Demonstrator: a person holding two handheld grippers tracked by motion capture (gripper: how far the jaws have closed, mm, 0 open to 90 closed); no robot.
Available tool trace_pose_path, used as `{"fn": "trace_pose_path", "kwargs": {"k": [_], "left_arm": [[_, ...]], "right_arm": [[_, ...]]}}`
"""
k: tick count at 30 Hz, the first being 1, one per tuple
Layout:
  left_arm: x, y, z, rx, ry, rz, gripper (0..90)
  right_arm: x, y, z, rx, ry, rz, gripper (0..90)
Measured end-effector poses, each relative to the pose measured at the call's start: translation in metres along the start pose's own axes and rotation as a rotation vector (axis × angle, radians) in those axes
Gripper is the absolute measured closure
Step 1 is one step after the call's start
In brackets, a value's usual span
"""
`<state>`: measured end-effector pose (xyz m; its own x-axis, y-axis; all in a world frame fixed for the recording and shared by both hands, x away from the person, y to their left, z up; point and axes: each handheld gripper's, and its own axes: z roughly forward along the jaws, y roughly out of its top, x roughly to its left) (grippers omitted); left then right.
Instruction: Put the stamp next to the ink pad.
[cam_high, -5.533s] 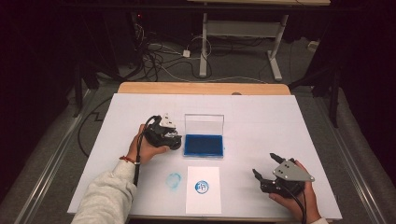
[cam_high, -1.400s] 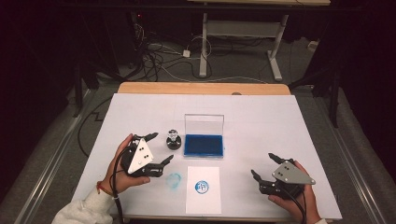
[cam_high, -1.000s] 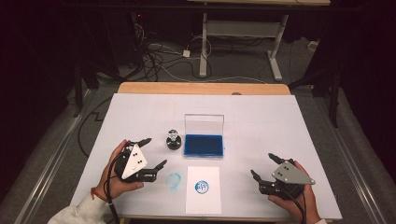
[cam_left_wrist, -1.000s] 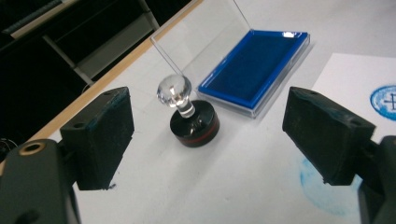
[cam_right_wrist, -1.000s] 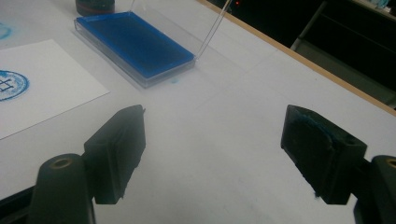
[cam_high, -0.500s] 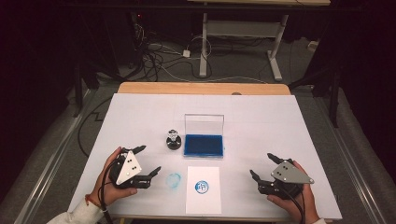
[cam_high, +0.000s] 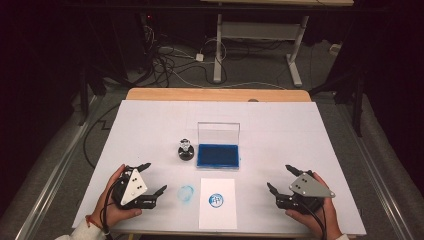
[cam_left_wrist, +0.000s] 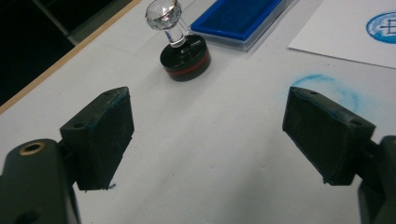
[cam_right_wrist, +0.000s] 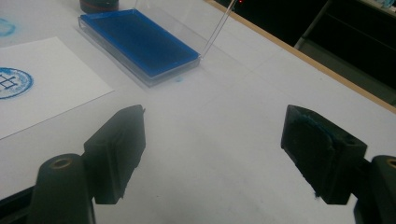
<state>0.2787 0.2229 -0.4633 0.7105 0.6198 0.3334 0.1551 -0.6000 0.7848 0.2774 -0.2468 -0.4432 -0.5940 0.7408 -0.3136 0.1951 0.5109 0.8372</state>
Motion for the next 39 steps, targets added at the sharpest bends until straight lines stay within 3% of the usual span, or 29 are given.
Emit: {"fn": "trace_pose_path", "kwargs": {"k": [13, 25, 39], "left_arm": [[-0.0025, -0.0001, 0.0028, 0.009, -0.004, 0.004, 16.2], [-0.0046, -0.0002, 0.0047, 0.029, 0.004, 0.023, 16.2], [-0.0035, 0.0003, 0.0064, 0.030, 0.004, 0.017, 16.2]], "right_arm": [[0.0067, 0.0051, -0.0018, -0.009, 0.004, -0.018, 22.3], [0.0062, 0.0044, -0.0021, -0.004, 0.001, -0.014, 22.3], [0.0055, 0.0040, -0.0021, -0.008, 0.006, -0.014, 22.2]]}}
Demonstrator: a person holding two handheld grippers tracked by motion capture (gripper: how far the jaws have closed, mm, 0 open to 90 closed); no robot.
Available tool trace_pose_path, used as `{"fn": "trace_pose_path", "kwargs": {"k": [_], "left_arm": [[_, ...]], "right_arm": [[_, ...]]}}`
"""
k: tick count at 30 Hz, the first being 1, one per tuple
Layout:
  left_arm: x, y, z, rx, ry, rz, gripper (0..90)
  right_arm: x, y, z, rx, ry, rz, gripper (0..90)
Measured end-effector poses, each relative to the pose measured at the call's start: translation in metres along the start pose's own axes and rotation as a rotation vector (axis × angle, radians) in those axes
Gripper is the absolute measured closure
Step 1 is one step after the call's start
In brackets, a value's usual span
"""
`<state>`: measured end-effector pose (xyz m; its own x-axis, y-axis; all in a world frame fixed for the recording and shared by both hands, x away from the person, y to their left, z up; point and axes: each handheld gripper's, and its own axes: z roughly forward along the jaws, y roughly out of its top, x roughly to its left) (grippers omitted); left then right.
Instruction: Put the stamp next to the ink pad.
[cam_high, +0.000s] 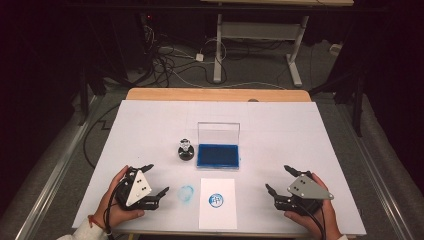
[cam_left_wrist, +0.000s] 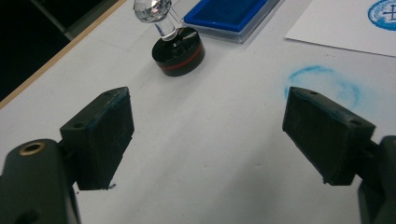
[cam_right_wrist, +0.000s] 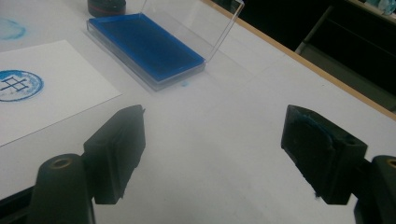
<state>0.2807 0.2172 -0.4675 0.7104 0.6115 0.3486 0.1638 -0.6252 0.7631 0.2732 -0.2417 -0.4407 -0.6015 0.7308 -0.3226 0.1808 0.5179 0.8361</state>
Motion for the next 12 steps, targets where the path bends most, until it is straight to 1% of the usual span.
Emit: {"fn": "trace_pose_path", "kwargs": {"k": [3, 5, 7, 10, 11, 12], "left_arm": [[0.0007, 0.0005, 0.0005, 0.001, 0.001, 0.001, 16.2], [0.0014, 0.0004, 0.0008, -0.006, -0.002, -0.012, 16.2], [0.0020, -0.0005, 0.0006, 0.002, -0.003, -0.009, 16.2], [0.0030, -0.0016, 0.0006, 0.010, 0.000, -0.008, 16.2], [0.0037, -0.0015, 0.0004, 0.011, 0.002, -0.014, 16.2], [0.0043, -0.0015, 0.0004, 0.008, 0.006, -0.024, 16.2]], "right_arm": [[-0.0006, -0.0003, 0.0008, 0.002, 0.001, 0.000, 22.3], [-0.0016, -0.0003, 0.0018, 0.002, 0.001, 0.001, 22.2], [-0.0029, -0.0004, 0.0036, 0.003, 0.003, 0.008, 22.2], [-0.0033, 0.0001, 0.0063, 0.000, 0.023, 0.012, 21.9], [-0.0030, 0.0006, 0.0066, -0.004, 0.033, 0.006, 21.8], [-0.0022, 0.0015, 0.0068, -0.004, 0.032, 0.004, 21.5]]}}
